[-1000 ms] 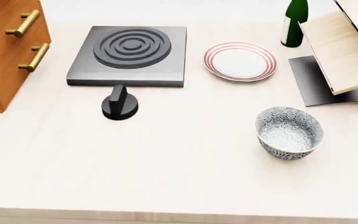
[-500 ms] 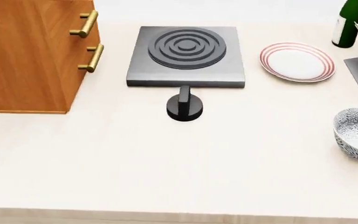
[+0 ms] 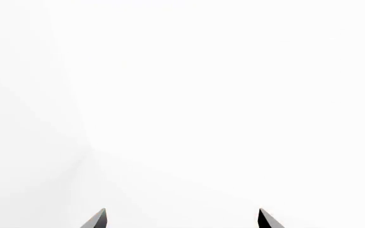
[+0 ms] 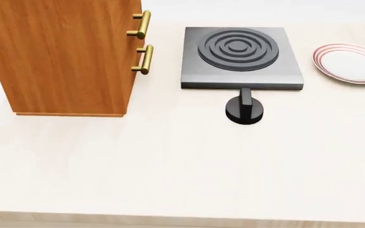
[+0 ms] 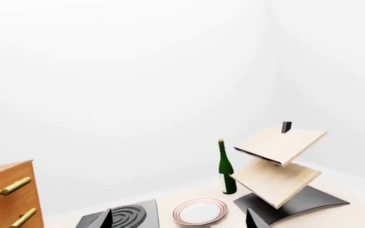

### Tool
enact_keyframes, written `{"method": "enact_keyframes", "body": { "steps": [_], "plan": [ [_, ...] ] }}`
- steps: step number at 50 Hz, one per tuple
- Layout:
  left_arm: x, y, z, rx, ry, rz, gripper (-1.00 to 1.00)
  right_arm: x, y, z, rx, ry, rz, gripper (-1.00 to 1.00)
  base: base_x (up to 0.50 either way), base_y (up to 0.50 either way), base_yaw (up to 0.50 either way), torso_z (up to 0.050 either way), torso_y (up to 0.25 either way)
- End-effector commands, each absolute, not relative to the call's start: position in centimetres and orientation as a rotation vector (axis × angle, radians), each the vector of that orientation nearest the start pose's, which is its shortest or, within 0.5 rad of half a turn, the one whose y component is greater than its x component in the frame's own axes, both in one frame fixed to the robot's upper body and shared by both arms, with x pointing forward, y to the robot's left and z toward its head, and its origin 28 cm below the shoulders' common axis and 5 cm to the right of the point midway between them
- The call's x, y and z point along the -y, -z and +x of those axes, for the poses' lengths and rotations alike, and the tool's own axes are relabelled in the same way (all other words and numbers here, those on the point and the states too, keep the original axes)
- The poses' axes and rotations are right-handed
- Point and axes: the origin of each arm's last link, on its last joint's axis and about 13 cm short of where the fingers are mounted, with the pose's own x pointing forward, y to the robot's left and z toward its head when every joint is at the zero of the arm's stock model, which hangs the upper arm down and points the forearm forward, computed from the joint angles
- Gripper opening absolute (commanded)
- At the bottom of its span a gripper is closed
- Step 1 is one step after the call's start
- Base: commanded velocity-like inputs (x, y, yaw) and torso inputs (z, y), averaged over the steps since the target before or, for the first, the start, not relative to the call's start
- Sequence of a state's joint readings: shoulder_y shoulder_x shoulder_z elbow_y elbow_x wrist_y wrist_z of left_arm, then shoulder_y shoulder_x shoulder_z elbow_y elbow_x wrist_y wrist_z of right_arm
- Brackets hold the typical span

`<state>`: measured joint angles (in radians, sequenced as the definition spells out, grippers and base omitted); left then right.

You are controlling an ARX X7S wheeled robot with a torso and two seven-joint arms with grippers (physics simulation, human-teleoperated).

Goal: Put the bowl on the stove.

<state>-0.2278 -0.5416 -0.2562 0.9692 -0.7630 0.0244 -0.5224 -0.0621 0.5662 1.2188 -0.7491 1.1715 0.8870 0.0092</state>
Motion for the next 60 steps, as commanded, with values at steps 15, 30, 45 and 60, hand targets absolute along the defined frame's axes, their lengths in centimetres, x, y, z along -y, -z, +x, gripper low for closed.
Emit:
{"method": "enact_keyframes", "body": {
  "steps": [15, 30, 45, 60],
  "plan": [
    [-26.43, -26.2, 15.08, 1.118, -0.066, -0.323, 1.0, 27.76, -21.27, 10.24, 0.358, 0.205, 0.166, 1.0, 0.0, 0.0, 0.0, 0.0, 0.0],
    [-26.43, -26.28, 15.06, 1.115, -0.066, -0.327, 1.0, 27.64, -21.03, 10.22, 0.357, 0.174, 0.192, 1.0, 0.33, 0.0, 0.0, 0.0, 0.0],
    [-26.43, -26.21, 15.07, 1.112, -0.065, -0.331, 1.0, 27.6, -20.95, 10.31, 0.352, 0.171, 0.192, 1.0, 0.5, 0.0, 0.0, 0.0, 0.0],
    [-26.44, -26.13, 15.18, 1.11, -0.066, -0.331, 1.0, 27.52, -20.85, 10.46, 0.346, 0.167, 0.195, 1.0, 0.5, -0.01, 0.0, 0.0, 0.001]
  ]
}}
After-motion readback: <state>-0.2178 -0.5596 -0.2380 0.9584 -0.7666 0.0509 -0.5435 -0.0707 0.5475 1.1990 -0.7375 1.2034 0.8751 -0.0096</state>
